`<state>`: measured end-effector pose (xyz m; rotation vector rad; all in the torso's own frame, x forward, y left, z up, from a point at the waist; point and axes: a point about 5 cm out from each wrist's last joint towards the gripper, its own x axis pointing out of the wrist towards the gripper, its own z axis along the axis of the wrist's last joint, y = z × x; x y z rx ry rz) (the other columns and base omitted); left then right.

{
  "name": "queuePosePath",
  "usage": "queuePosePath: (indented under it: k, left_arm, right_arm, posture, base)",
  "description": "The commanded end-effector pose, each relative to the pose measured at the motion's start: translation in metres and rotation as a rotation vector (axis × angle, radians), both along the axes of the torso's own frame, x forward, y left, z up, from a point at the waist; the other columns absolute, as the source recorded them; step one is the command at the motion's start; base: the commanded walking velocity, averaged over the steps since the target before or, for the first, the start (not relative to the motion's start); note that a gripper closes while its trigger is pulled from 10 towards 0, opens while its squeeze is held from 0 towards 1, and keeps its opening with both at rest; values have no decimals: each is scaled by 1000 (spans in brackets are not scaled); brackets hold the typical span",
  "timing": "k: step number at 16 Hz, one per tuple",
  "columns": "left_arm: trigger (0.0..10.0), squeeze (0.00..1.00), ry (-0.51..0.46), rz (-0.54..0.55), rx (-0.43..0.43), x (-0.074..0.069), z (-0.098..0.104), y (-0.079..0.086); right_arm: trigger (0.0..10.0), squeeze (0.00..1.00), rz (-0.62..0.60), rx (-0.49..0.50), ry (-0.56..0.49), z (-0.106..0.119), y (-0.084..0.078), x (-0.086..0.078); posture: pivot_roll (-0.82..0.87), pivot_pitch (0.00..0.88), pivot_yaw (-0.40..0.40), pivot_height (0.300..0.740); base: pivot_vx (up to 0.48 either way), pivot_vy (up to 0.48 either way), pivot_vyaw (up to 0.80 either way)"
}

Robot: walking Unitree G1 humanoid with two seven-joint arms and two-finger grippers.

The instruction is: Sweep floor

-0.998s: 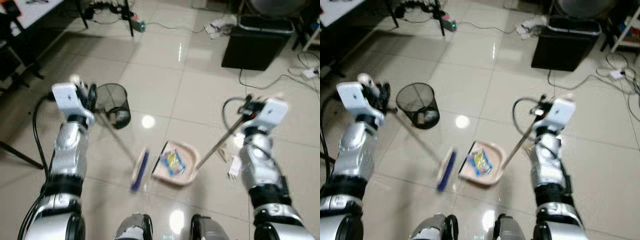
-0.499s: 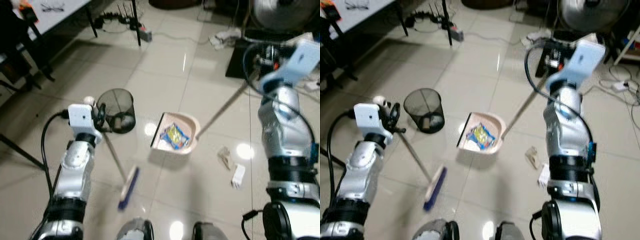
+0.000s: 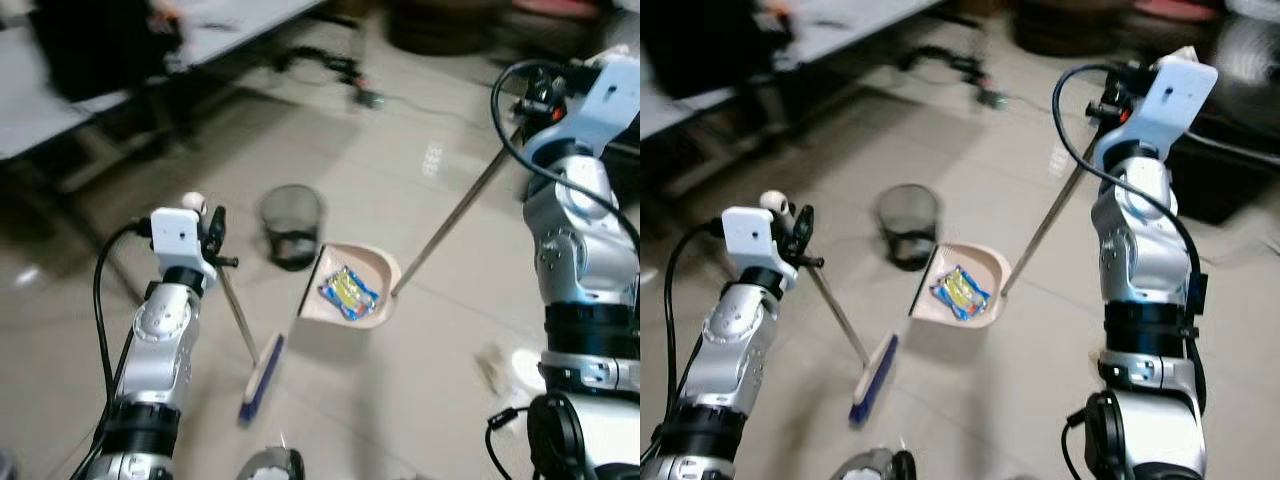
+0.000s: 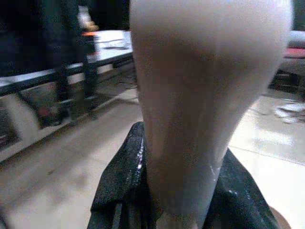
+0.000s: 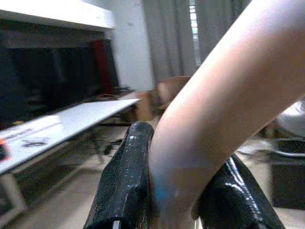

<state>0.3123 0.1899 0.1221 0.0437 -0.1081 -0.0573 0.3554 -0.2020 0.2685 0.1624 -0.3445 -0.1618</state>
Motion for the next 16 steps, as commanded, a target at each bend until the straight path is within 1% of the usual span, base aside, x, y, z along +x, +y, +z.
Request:
queuePosePath:
  k: [1, 2, 5, 11, 16]
  left_arm:
    - [10000, 0, -39, -7, 6, 0, 9, -2]
    - [10000, 0, -38, -10, 6, 0, 10, -3]
    - [10000, 0, -26, -44, 18, -2, 7, -11]
    - [10000, 0, -17, -56, 13, -2, 7, -13]
    - [10000, 0, -11, -64, 7, -1, 7, -14]
  right_arm:
    - [10000, 0, -1, 36, -83, 20, 1, -4]
    - [10000, 0, -4, 39, -83, 20, 1, -4]
    - [10000, 0, -33, 57, -89, 20, -5, -7]
    - [10000, 0, -61, 70, -103, 22, -12, -10]
    - [10000, 0, -78, 126, -123, 23, -18, -12]
  posture:
    - [-16, 0, 67, 740]
    - [-16, 0, 67, 740]
    - [-21, 0, 74, 740]
    - [-23, 0, 82, 740]
    - [-23, 0, 84, 740]
  base:
    - [311, 0, 644]
    - [311, 0, 644]
    - [311, 0, 0]
    - [313, 0, 0]
    - [313, 0, 0]
